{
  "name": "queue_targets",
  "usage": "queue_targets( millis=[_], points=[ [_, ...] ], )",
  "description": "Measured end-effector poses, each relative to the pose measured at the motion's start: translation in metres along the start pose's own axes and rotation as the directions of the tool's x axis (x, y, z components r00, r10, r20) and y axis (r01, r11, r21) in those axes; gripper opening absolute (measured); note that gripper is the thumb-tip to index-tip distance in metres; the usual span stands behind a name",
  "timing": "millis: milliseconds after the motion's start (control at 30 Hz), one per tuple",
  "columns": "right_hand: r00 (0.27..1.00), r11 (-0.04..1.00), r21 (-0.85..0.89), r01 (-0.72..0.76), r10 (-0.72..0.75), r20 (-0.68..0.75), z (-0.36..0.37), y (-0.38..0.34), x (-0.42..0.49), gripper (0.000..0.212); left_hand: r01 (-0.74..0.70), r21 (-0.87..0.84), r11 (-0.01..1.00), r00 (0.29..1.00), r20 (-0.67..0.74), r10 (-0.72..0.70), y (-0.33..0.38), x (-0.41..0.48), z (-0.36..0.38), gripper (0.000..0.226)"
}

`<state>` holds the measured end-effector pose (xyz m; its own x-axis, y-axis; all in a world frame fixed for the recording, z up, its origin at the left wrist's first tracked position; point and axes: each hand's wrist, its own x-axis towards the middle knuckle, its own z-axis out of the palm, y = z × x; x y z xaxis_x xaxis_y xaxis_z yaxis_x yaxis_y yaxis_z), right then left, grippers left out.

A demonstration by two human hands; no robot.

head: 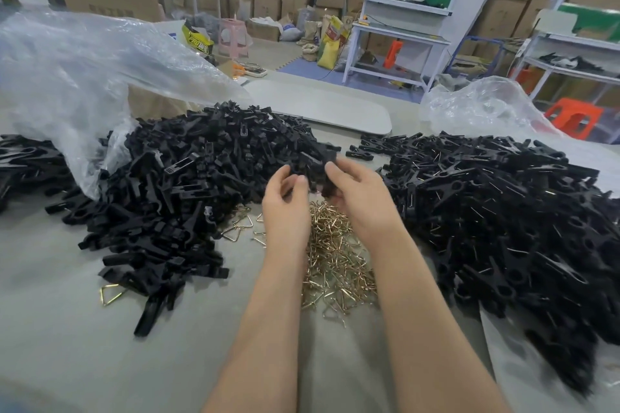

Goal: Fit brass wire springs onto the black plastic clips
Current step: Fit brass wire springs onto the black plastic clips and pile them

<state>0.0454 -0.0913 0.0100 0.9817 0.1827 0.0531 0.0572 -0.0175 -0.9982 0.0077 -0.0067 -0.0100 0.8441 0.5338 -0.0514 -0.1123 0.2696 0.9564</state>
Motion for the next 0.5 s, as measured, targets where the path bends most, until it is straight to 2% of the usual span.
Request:
queue_targets(
  millis=[67,167,400,500],
  points=[
    [0.999,0.996,0.083,-0.031,0.029,0.028,-0.013,0.003,-0.011,0.017,0.004,0.031,1.000,0.990,0.140,-0.009,0.000,-0.004,0.002,0.021],
    [0.999,0.989,0.145,-0.026,0.021,0.034,-0.028,0.009,-0.026,0.016,-0.093,0.134,0.987,0.965,0.255,0.057,0.001,-0.008,0.005,0.016],
    [0.997,0.979,0.190,-0.075,0.077,-0.003,-0.038,0.021,-0.038,0.012,-0.046,0.193,0.980,0.957,0.289,-0.012,-0.005,-0.010,0.006,0.025],
    [0.997,0.977,0.197,-0.077,0.078,0.005,-0.036,0.020,-0.036,0.010,-0.009,0.151,0.989,0.955,0.295,-0.036,-0.004,-0.009,0.007,0.020]
  ],
)
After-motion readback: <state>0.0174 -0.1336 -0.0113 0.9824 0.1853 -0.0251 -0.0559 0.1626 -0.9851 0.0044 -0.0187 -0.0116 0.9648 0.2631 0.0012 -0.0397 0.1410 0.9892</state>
